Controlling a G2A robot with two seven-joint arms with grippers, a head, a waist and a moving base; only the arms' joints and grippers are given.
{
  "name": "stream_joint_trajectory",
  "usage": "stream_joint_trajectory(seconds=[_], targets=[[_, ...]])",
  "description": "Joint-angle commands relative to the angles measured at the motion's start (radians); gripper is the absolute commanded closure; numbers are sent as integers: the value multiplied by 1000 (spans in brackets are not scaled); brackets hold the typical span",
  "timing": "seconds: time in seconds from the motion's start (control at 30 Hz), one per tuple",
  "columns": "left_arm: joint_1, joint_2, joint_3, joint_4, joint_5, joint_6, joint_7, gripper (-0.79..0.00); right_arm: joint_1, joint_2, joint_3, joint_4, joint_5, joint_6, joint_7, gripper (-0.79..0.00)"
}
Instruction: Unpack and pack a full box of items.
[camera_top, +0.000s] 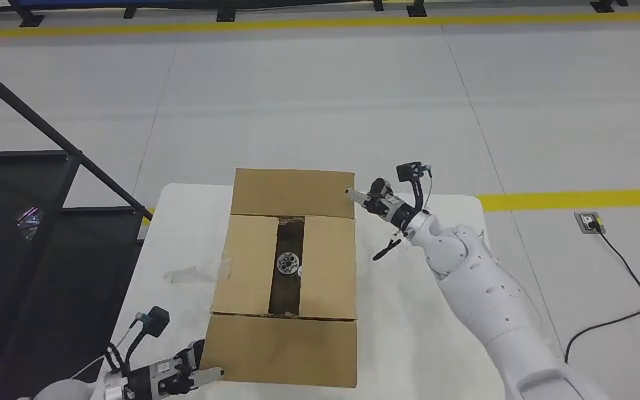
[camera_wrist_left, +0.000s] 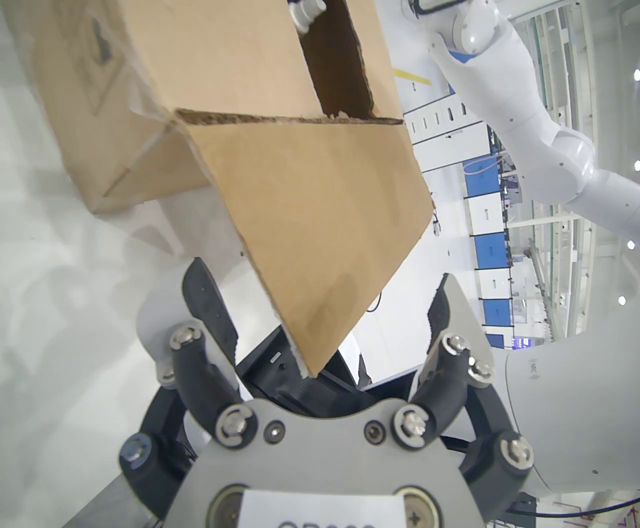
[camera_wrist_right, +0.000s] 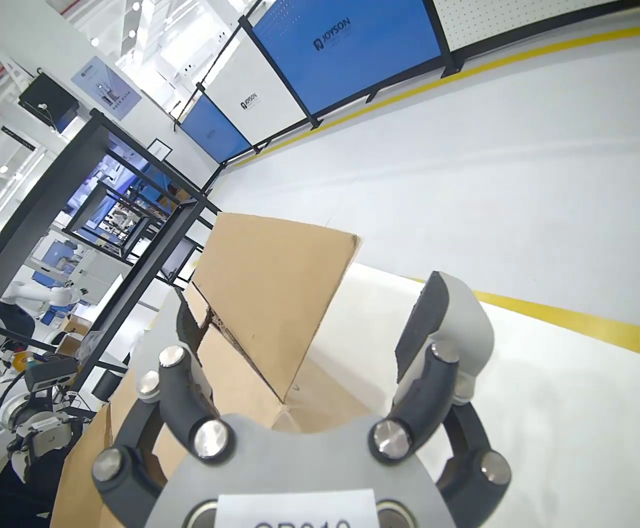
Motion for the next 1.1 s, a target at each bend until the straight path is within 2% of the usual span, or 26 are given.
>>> stream_joint_trajectory(seconds=[0.0,0.2,0.4,0.57,0.77,1.07], targets=[[-1,11,16,2,-28,3,-3,-785,15,-16,-11,52,68,-69,33,-785],[-20,44,53,17,-120,18,-18,-785,74,-55,-12,209,269,-233,179,-785],[-37,66,60,37,-217,13,-13,-785,99,-77,9,286,450,-352,326,-785],[-52,72,53,64,-295,11,10,-785,100,-79,40,277,611,-365,485,-785],[-69,64,70,47,-307,95,185,-785,85,-63,84,222,751,-365,650,-785],[-80,49,124,-23,-163,199,434,-785,19,-13,23,19,824,-365,651,-785]])
